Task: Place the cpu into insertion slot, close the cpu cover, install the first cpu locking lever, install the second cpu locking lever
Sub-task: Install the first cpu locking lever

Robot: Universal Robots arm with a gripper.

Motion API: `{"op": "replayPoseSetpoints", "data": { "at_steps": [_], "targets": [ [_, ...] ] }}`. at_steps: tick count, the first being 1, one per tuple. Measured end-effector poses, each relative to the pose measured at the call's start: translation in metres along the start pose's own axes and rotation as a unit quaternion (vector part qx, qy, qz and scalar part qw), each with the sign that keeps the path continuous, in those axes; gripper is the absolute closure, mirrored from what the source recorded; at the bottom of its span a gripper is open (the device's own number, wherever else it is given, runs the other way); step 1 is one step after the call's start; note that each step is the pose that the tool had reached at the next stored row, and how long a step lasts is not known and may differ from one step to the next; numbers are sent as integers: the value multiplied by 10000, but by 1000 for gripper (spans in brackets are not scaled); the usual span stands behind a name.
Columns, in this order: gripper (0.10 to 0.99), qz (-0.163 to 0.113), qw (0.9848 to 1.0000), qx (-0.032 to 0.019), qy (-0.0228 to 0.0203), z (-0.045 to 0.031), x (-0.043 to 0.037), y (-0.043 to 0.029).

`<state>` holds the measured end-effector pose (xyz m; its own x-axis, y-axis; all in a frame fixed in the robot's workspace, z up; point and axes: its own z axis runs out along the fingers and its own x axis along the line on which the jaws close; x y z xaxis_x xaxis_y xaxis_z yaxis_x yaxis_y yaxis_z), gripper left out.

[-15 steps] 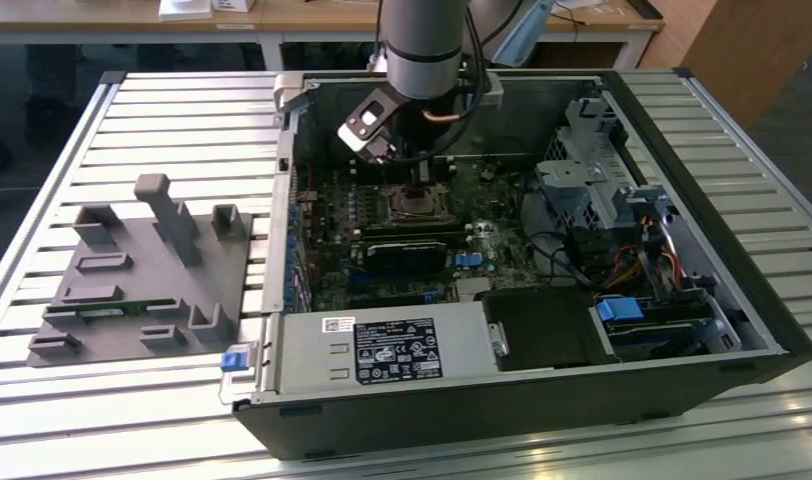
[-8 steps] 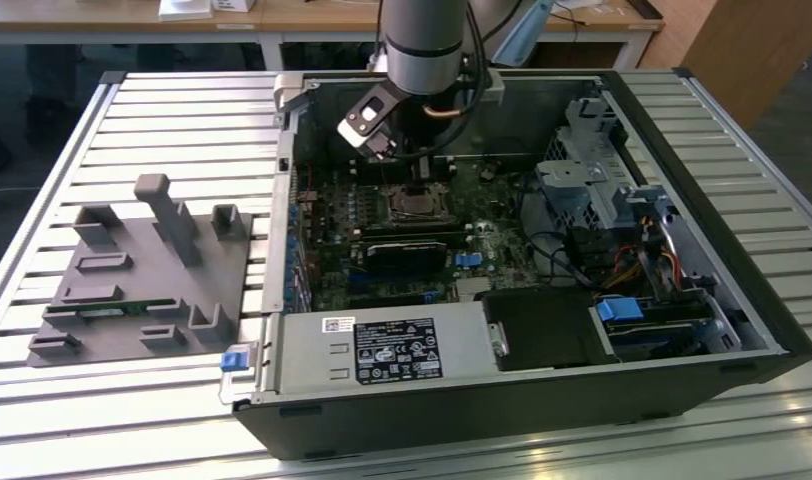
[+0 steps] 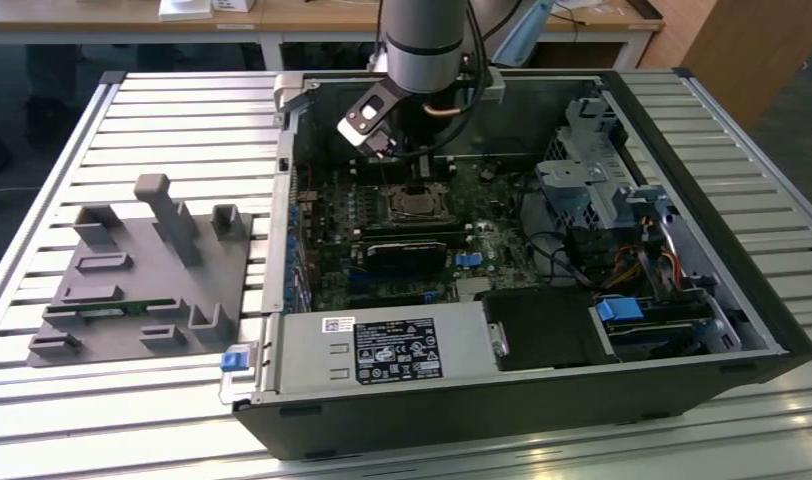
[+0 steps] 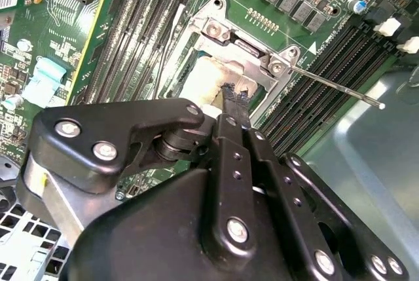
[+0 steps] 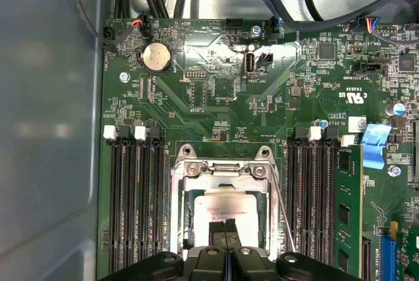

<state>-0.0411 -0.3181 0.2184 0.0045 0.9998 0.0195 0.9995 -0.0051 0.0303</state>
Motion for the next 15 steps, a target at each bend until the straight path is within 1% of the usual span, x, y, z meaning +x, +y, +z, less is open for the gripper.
{"op": "replayPoseSetpoints", "data": {
  "at_steps": [10, 15],
  "targets": [
    [980, 0, 10000, 1, -1, -17, 0, 0],
    [980, 0, 10000, 0, -1, -83, 1, 2]
  ]
}}
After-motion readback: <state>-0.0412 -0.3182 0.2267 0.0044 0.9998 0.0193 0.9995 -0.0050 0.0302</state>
